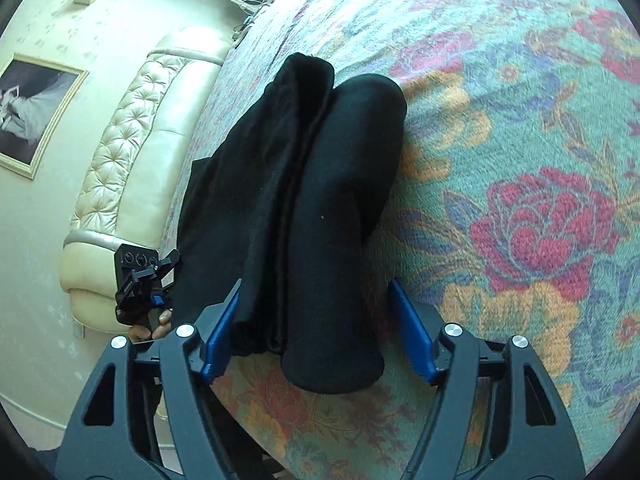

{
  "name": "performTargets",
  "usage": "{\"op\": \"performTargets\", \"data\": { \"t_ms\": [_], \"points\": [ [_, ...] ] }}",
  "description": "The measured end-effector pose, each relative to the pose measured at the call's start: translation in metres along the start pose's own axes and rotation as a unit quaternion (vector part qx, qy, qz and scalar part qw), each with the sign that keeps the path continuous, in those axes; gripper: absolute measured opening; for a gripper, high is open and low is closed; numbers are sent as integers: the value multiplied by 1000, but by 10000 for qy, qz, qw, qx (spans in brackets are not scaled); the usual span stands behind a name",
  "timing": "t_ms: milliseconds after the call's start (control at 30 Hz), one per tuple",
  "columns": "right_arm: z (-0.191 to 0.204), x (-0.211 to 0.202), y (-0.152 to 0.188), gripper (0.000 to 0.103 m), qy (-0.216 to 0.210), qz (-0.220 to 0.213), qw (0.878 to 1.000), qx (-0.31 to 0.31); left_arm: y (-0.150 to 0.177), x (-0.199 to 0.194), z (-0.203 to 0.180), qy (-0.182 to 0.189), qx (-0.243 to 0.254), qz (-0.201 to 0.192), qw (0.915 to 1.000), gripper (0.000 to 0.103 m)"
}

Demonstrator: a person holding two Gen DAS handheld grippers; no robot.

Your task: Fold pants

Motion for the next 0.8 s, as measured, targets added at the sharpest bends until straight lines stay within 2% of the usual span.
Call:
{"op": "performTargets", "data": {
  "t_ms": [133,200,267,333,433,500,533,600,667,700,733,800],
  "points": [
    [1,-1,6,70,-12,-26,10000,-2,18,-13,-1,-113,-25,-34,9999,51],
    [6,-1,9,69,96,-84,9999,-86,28,-14,-4,-191,35,-28,9998,59],
    [14,3,7,54,269,-126,9993,-236,35,-13,-5,-258,26,-43,9997,60],
    [17,4,8,46,337,-180,9988,-292,39,-9,-6,-472,129,-66,9988,61],
    [12,8,10,43,278,-182,9992,-230,43,1,-2,-797,316,-95,9963,60],
    [1,10,8,43,31,-191,9998,-52,44,5,-5,-935,624,-81,9936,60],
    [-1,10,9,44,-94,-200,9998,19,46,4,-8,-933,692,-77,9932,60],
    [1,7,7,52,-252,-167,9995,67,42,-2,-10,-789,570,-60,9952,60],
    [3,-2,2,72,-301,-214,9993,104,31,-18,-12,-706,564,-214,9957,60],
    [4,-8,-3,75,-283,-311,9991,63,25,-28,-15,-607,632,-372,9955,60],
    [5,-15,-9,79,-260,-434,9987,19,19,-39,-17,-461,684,-526,9952,62],
    [4,-22,-26,83,-279,-563,9980,31,-1,-49,-21,-191,663,-703,9951,75]
  ]
}}
Point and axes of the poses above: each gripper's, at about its wrist camera, not at the fingertips, and x roughly the way its jaws point, z to its left, y to its underside, the point moved 2 cm from there along x, roughly the way its jaws point, and after that the axes turned 4 degrees about y, right-handed, at the moved point
